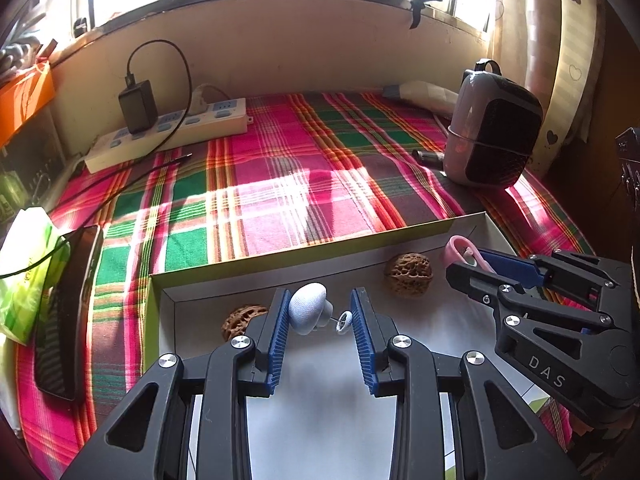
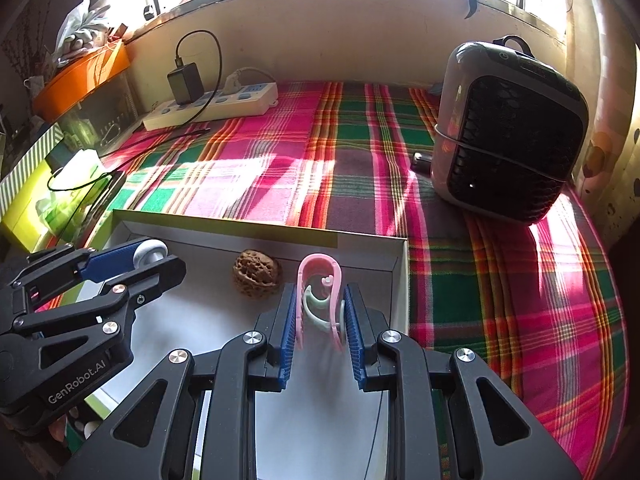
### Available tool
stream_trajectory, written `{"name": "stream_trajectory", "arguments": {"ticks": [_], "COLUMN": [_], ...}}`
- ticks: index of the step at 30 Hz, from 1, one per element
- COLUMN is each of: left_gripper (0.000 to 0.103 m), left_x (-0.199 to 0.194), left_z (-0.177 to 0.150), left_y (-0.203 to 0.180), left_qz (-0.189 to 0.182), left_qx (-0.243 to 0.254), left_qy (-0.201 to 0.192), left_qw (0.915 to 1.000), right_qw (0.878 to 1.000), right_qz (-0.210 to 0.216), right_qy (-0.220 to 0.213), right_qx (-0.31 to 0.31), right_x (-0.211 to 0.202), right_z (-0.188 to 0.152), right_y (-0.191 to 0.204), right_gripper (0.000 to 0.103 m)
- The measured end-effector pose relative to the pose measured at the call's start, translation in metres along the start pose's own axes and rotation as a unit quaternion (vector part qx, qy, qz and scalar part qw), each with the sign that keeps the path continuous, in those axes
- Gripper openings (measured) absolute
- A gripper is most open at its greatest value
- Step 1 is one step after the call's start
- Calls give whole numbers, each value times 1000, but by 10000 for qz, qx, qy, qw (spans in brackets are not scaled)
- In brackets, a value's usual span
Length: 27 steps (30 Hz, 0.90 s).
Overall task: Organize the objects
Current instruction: 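Carry the white knob and pink clip with both tools into the white box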
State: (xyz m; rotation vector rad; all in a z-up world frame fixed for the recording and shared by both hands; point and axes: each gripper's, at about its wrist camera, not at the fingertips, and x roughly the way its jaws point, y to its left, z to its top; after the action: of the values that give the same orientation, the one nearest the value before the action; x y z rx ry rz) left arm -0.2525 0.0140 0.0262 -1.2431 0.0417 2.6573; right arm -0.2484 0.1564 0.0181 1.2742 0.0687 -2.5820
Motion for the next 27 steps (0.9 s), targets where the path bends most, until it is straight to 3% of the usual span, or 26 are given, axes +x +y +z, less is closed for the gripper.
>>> {"name": "stream_trajectory", "arguments": {"ticks": [27], "left_gripper": [29], "left_x": [20], "left_z": [3], "left_y": [-2], "left_qz": [110], "left_qx": [102], "left_qy": [337], "left_qw": [9993], "right_qw": [10000], "right_qz": [-17], "right_qy": [34], "right_qx": [-75], "right_x": [10], "right_z": [2], "right_y": [7], "right_gripper": [24]}}
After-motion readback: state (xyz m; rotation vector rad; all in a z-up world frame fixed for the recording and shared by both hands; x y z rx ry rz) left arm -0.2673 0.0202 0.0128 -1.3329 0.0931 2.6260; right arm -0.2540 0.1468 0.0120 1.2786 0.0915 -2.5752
